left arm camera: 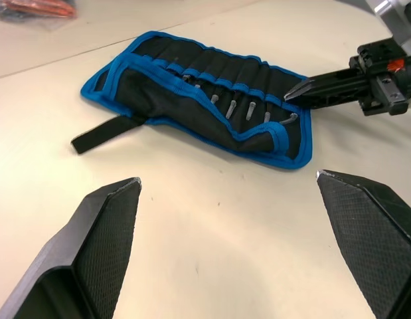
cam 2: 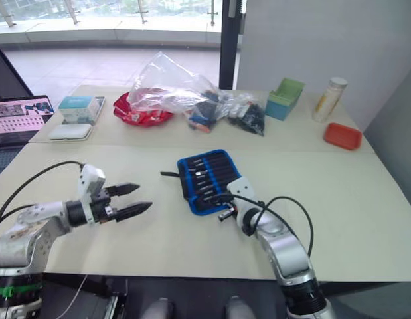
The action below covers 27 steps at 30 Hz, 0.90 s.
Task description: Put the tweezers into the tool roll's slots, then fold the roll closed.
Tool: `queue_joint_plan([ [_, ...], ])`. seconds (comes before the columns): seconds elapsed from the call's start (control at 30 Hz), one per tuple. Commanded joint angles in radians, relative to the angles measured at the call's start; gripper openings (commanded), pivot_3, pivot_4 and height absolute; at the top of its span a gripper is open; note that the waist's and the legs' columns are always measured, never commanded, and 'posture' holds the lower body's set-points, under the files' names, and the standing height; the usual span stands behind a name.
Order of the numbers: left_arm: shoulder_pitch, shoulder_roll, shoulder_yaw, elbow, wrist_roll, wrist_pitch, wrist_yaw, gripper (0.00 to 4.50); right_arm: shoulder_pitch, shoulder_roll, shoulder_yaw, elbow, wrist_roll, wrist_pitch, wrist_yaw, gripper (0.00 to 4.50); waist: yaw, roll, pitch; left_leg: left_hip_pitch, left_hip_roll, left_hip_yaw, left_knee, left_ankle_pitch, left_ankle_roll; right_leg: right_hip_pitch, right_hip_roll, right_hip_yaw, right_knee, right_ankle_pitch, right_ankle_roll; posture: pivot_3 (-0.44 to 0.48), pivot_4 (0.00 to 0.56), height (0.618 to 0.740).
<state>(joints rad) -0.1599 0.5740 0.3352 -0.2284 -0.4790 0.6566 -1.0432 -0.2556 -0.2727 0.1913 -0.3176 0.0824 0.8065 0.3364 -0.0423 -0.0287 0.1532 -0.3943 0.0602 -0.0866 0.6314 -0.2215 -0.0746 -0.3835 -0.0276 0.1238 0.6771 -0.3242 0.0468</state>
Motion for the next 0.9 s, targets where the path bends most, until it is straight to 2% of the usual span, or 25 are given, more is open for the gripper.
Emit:
queue_joint_plan([
  [0.03,0.049,0.0,0.062,-0.065,-0.073,-0.025,0.027,4.49,0.039,-0.019,0.02,0.012,-0.012,-0.011,0.007,0.26,-0.002,0.0,0.0,0.0,0.0,0.0,0.0,0.0,0.0,0.0,0.0,0.0,0.0,0.0,0.0,0.0,0.15,0.74],
  [0.1,0.097,-0.007,0.082,-0.092,-0.089,-0.041,0.052,4.5,0.056,-0.03,0.016,-0.053,0.0,-0.045,0.024,0.74,-0.002,0.0,0.0,0.0,0.0,0.0,-0.001,0.0,0.0,0.0,0.0,0.0,0.0,0.0,0.0,0.0,0.15,0.74],
  [0.27,0.155,-0.006,0.09,-0.14,-0.126,-0.038,0.108,4.5,0.062,-0.029,0.01,-0.232,0.068,-0.035,0.067,2.51,-0.004,0.001,0.002,-0.002,0.001,0.0,-0.002,0.0,0.0,-0.004,0.0,0.0,0.0,0.0,0.0,0.0,0.15,0.74],
  [0.33,0.178,0.005,0.089,-0.157,-0.135,-0.031,0.119,4.5,0.05,-0.001,0.089,-0.28,0.103,0.022,0.091,3.17,-0.009,0.001,0.002,-0.003,0.001,0.001,-0.002,0.0,0.0,-0.005,0.0,0.0,0.0,0.0,0.0,0.0,0.15,0.74],
  [0.4,0.193,0.015,0.088,-0.171,-0.147,-0.024,0.129,4.5,0.039,0.039,0.136,-0.288,0.121,0.062,0.083,3.17,-0.011,0.001,0.002,-0.002,0.001,0.001,-0.003,0.0,0.0,-0.005,0.001,0.0,0.0,0.0,0.0,0.0,0.15,0.74],
  [0.53,0.224,0.031,0.092,-0.199,-0.173,-0.013,0.147,4.5,0.024,0.137,0.254,-0.187,0.081,0.066,0.014,3.17,-0.018,0.002,0.003,-0.002,0.002,0.0,-0.003,0.0,0.0,-0.005,0.001,0.0,0.0,-0.001,-0.001,0.0,0.15,0.74],
  [0.73,0.243,0.04,0.1,-0.222,-0.208,-0.009,0.183,4.5,0.016,0.195,0.236,-0.103,0.026,0.057,-0.09,3.17,-0.014,0.0,0.004,-0.003,0.002,0.0,-0.003,0.0,-0.001,-0.005,0.001,0.0,0.0,0.0,-0.001,0.0,0.15,0.74],
  [0.9,0.237,0.05,0.102,-0.217,-0.23,-0.014,0.198,4.5,0.0,0.196,0.214,-0.138,0.045,0.037,-0.078,3.17,-0.018,0.0,0.004,-0.003,0.002,0.0,-0.003,0.0,-0.001,-0.006,0.001,-0.001,0.0,-0.001,-0.002,0.0,0.15,0.74],
])
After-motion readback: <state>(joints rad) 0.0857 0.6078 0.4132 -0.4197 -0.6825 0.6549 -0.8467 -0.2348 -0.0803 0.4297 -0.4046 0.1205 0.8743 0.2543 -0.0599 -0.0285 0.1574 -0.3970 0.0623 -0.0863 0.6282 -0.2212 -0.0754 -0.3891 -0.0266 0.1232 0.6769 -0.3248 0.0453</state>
